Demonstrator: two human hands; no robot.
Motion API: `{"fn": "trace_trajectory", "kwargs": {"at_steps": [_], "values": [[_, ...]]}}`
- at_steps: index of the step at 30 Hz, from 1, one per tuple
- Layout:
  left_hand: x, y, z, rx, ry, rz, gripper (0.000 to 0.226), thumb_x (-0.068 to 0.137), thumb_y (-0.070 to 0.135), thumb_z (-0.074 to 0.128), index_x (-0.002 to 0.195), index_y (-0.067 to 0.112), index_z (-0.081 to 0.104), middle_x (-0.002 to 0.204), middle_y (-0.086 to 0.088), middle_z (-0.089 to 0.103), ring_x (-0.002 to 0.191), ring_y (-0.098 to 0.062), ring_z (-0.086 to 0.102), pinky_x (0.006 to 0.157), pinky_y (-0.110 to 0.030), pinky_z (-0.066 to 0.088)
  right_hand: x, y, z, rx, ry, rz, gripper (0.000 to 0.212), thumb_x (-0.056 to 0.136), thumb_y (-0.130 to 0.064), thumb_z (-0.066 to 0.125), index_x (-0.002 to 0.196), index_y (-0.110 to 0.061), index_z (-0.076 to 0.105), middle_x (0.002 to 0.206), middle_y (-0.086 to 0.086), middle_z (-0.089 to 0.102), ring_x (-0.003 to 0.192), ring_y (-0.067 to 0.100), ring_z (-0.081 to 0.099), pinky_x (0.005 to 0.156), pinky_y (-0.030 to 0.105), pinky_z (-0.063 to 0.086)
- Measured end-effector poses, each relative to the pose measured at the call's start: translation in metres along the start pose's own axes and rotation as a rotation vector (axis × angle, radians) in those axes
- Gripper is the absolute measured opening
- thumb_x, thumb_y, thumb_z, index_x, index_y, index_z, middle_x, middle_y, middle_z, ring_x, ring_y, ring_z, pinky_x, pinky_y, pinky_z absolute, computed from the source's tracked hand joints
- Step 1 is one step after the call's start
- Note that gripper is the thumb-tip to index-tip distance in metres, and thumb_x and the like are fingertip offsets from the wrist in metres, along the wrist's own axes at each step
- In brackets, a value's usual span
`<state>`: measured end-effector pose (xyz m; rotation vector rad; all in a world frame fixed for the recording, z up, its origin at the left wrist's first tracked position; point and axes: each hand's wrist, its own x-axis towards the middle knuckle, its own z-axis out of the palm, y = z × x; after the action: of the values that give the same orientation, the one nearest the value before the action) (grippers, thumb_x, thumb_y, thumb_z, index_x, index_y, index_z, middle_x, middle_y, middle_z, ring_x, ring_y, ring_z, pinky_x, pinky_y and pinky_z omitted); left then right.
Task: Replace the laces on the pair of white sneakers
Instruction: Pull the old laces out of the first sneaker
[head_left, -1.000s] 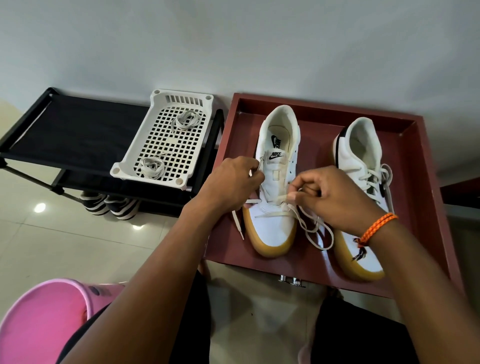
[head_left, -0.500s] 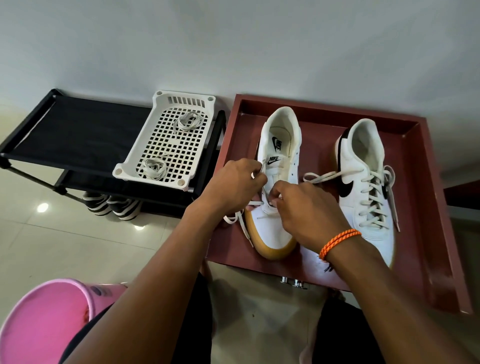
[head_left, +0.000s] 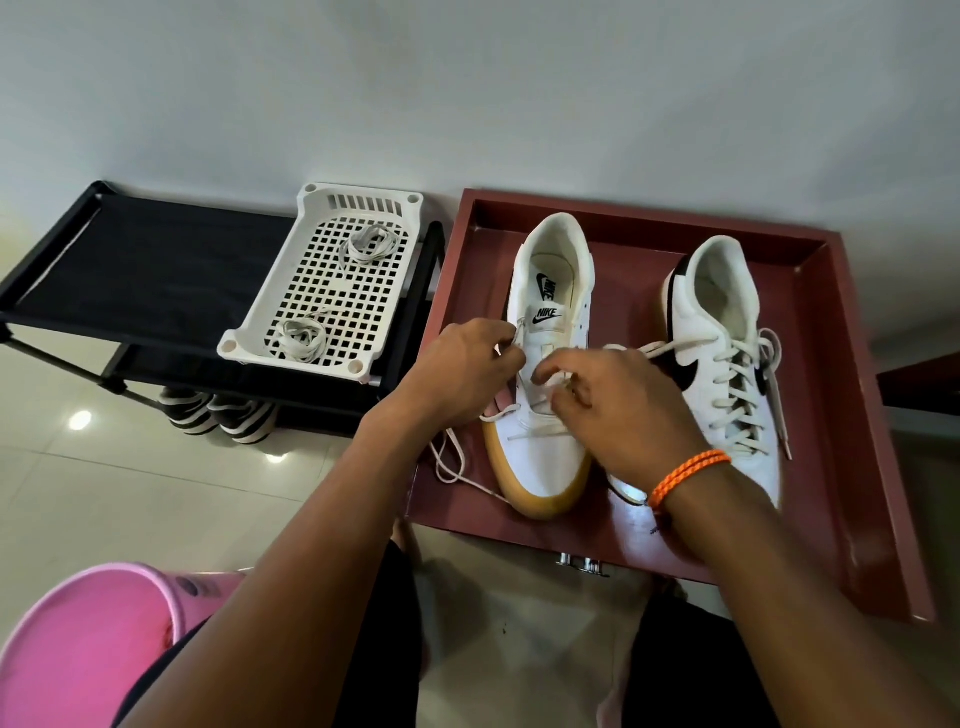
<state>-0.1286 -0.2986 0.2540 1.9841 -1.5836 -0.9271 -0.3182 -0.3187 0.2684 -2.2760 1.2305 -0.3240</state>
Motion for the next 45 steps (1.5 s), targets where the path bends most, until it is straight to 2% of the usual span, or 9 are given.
{"fn": "trace_trajectory", "kwargs": {"at_steps": [4,10,13,17,25,29,33,40,45], "values": [[0.000,-0.002,0.000,-0.017,-0.017,-0.002,0.033,0.105,0.023,0.054,0.079,0.002,0.052,0.077,-0.024,0.065,0.070,-0.045,0.065,0.066,-0.058,0.054,0.000,-0.006,0.010,-0.152,-0.078,0.011,0.011,0.103,-0.031,0.057,0.107,-0.032,0.068,0.089,0.000,0.073,0.091,0.027,0.066,0.074,0.041,0.054],[0.002,-0.007,-0.002,-0.037,-0.046,-0.007,0.032,0.105,0.024,0.053,0.080,0.005,0.056,0.073,-0.016,0.070,0.061,-0.033,0.069,0.066,-0.052,0.060,0.005,0.010,-0.009,0.143,0.053,0.058,0.011,0.099,-0.023,0.066,0.089,-0.027,0.069,0.070,-0.013,0.069,0.072,0.012,0.068,0.072,0.041,0.058],[0.001,-0.005,-0.002,-0.016,-0.024,0.000,0.038,0.106,0.023,0.055,0.069,0.016,0.047,0.067,-0.006,0.056,0.057,-0.025,0.051,0.059,-0.039,0.045,0.005,0.023,-0.020,0.203,0.124,0.113,0.013,0.100,-0.020,0.065,0.090,-0.028,0.068,0.073,-0.012,0.071,0.069,0.007,0.067,0.073,0.042,0.059],[0.002,-0.005,-0.002,-0.026,-0.030,-0.010,0.039,0.104,0.022,0.055,0.067,0.018,0.044,0.065,-0.004,0.053,0.058,-0.023,0.049,0.059,-0.039,0.042,0.002,0.012,-0.012,0.215,0.131,0.056,0.026,0.092,-0.009,0.062,0.101,-0.031,0.071,0.049,-0.005,0.047,0.048,0.017,0.046,0.056,0.039,0.050],[0.002,-0.007,-0.002,-0.029,-0.025,-0.008,0.033,0.105,0.023,0.055,0.075,0.008,0.054,0.071,-0.012,0.059,0.058,-0.022,0.048,0.058,-0.037,0.040,0.001,-0.004,0.008,-0.111,-0.044,-0.004,0.009,0.101,-0.031,0.059,0.098,-0.033,0.067,0.080,-0.004,0.071,0.088,0.027,0.066,0.073,0.041,0.054],[0.002,-0.005,-0.002,-0.025,-0.024,-0.001,0.033,0.105,0.021,0.056,0.079,0.002,0.055,0.076,-0.020,0.063,0.060,-0.022,0.049,0.059,-0.036,0.039,0.004,0.010,-0.016,0.118,0.090,0.037,0.012,0.098,-0.023,0.066,0.090,-0.030,0.070,0.066,-0.013,0.069,0.070,0.012,0.069,0.071,0.042,0.058],[0.002,-0.006,-0.001,-0.017,-0.018,-0.003,0.035,0.105,0.021,0.056,0.073,0.008,0.050,0.070,-0.014,0.058,0.058,-0.023,0.047,0.058,-0.036,0.039,0.003,0.012,-0.017,0.185,0.144,0.036,0.023,0.093,-0.010,0.064,0.093,-0.029,0.077,0.046,-0.009,0.047,0.046,0.012,0.044,0.060,0.040,0.053],[0.002,-0.006,-0.002,-0.029,-0.018,-0.001,0.033,0.105,0.020,0.057,0.075,0.006,0.053,0.073,-0.019,0.062,0.059,-0.024,0.050,0.059,-0.039,0.042,0.000,-0.008,0.014,-0.112,-0.053,0.017,0.014,0.101,-0.027,0.058,0.104,-0.031,0.071,0.091,-0.003,0.074,0.093,0.025,0.067,0.071,0.033,0.043],[0.001,-0.005,-0.002,-0.037,-0.016,0.000,0.032,0.105,0.021,0.055,0.078,0.002,0.053,0.078,-0.023,0.066,0.065,-0.039,0.062,0.061,-0.048,0.049,0.005,0.010,-0.013,0.169,0.067,0.051,0.013,0.099,-0.019,0.066,0.091,-0.026,0.074,0.066,-0.014,0.068,0.059,0.001,0.059,0.065,0.029,0.049]]}}
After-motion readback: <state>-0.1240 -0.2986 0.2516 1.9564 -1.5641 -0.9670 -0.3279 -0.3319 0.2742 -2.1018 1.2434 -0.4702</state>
